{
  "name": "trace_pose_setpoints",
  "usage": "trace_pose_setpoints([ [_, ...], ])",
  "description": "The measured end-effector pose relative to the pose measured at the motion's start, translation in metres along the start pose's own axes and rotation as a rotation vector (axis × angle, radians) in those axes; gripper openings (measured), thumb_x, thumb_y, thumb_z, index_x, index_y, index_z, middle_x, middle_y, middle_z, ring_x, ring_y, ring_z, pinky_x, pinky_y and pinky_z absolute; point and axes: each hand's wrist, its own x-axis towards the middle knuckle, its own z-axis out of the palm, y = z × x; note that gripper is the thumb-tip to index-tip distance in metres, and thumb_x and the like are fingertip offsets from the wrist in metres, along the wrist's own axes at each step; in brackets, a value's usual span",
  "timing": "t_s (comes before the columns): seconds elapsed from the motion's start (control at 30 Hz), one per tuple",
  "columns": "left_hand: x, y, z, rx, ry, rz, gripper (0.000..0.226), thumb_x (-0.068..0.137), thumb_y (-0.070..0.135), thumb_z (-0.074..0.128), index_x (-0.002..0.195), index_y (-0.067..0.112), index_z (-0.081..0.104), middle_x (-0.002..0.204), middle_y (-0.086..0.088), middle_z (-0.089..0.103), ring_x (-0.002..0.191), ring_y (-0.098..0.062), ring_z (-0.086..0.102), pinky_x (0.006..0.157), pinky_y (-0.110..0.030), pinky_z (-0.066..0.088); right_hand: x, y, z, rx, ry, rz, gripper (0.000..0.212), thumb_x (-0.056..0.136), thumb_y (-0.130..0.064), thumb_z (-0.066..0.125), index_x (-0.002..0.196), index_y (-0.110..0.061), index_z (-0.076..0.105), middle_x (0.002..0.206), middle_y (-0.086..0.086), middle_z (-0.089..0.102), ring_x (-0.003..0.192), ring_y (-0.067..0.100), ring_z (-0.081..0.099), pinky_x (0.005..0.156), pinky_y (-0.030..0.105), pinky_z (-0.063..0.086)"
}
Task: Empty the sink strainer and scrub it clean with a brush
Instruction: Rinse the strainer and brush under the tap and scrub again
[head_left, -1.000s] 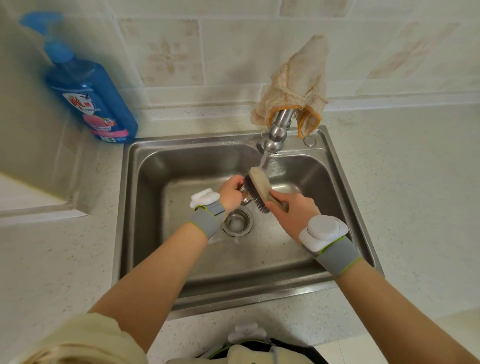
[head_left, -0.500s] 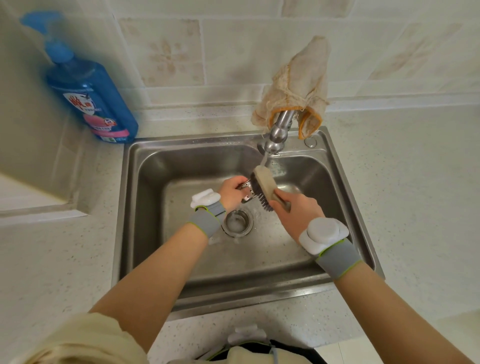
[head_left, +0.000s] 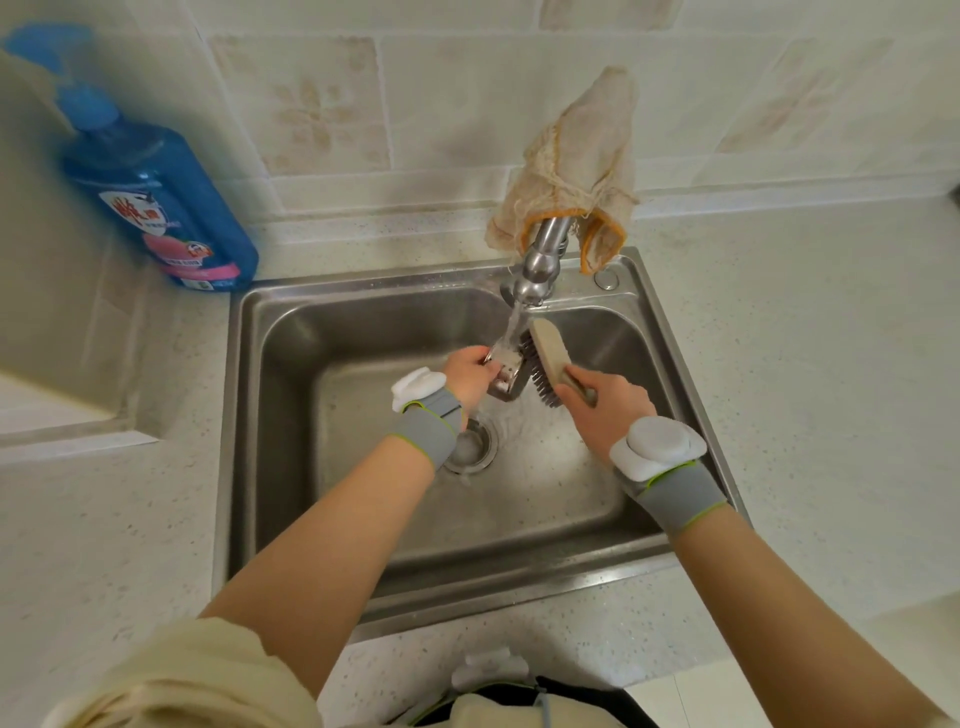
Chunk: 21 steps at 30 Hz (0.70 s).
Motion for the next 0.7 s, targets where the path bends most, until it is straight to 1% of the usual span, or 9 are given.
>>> trace_pose_setpoints([
  [0.13,-0.001,0.003,0.003,-0.386,-0.044,-0.233,0.032,0.099,0.005,0.029,0.071,0.013,0.044,0.069,-0.005,0.051,0.065,-0.017,0.046,0.070,-0.036,0.043,-0.007,0.004,0.007,0.041,0.020,-0.027,0.045,0.095,-0.040,0.046,0.138,-0.031,0.044,0.119,0.006,0.065,0.106,0.028,0.063,0.093,0.035,0.051],
  [0.2,-0.004,0.001,0.001,-0.556,-0.045,-0.316,0.031,0.100,0.009,0.024,0.075,0.011,0.042,0.081,-0.012,0.050,0.074,-0.024,0.050,0.095,-0.047,0.041,-0.010,0.003,0.014,0.068,0.011,-0.062,0.044,0.094,-0.041,0.047,0.138,-0.032,0.044,0.105,0.004,0.066,0.093,0.023,0.063,0.089,0.033,0.052],
  [0.27,-0.006,0.000,-0.002,-0.640,-0.078,-0.369,0.031,0.100,0.011,0.020,0.088,0.007,0.048,0.112,-0.021,0.053,0.105,-0.033,0.053,0.106,-0.051,0.030,-0.010,0.000,0.020,0.109,-0.010,-0.101,0.044,0.094,-0.040,0.048,0.137,-0.033,0.045,0.087,0.001,0.061,0.077,0.016,0.057,0.081,0.030,0.051],
  [0.33,-0.009,0.001,-0.006,-0.656,-0.067,-0.386,0.034,0.100,0.010,0.017,0.112,0.003,0.049,0.135,-0.023,0.043,0.126,-0.035,0.044,0.107,-0.051,0.027,-0.004,-0.001,0.022,0.122,-0.006,-0.090,0.043,0.094,-0.040,0.048,0.137,-0.032,0.047,0.087,0.003,0.065,0.079,0.019,0.061,0.080,0.029,0.051],
  [0.43,-0.010,0.003,-0.012,-0.665,-0.038,-0.400,0.033,0.100,0.009,0.017,0.097,0.004,0.049,0.139,-0.020,0.040,0.126,-0.034,0.044,0.108,-0.050,0.026,0.003,-0.001,0.021,0.061,-0.010,-0.031,0.044,0.095,-0.040,0.046,0.138,-0.031,0.046,0.105,0.007,0.069,0.095,0.027,0.064,0.086,0.031,0.050],
  [0.5,-0.010,0.003,-0.014,-0.668,-0.049,-0.392,0.036,0.100,0.012,0.019,0.120,0.001,0.047,0.145,-0.020,0.037,0.133,-0.034,0.038,0.107,-0.049,0.028,-0.003,-0.007,0.025,0.078,-0.049,-0.096,0.043,0.094,-0.039,0.048,0.137,-0.030,0.047,0.097,0.002,0.066,0.084,0.019,0.060,0.084,0.029,0.050],
  [0.57,-0.011,0.007,-0.014,-0.641,-0.091,-0.386,0.040,0.100,0.018,0.023,0.130,0.001,0.044,0.139,-0.022,0.044,0.117,-0.035,0.051,0.098,-0.048,0.035,-0.004,-0.012,0.028,0.126,-0.051,-0.155,0.043,0.093,-0.041,0.050,0.135,-0.032,0.049,0.100,0.000,0.068,0.085,0.016,0.059,0.088,0.029,0.050],
  [0.63,-0.009,0.008,-0.014,-0.654,-0.113,-0.385,0.036,0.099,0.028,0.027,0.107,0.006,0.055,0.115,-0.019,0.057,0.088,-0.029,0.056,0.087,-0.043,0.041,0.007,-0.011,0.024,0.113,-0.013,-0.112,0.044,0.093,-0.041,0.049,0.136,-0.031,0.048,0.102,0.001,0.067,0.096,0.020,0.062,0.093,0.031,0.049],
  [0.7,-0.009,0.007,-0.013,-0.659,-0.105,-0.399,0.030,0.098,0.031,0.032,0.089,0.011,0.053,0.093,-0.012,0.057,0.080,-0.025,0.054,0.075,-0.038,0.042,0.010,-0.008,0.020,0.058,0.002,-0.062,0.044,0.094,-0.041,0.047,0.137,-0.031,0.047,0.097,0.002,0.064,0.102,0.025,0.063,0.094,0.032,0.049],
])
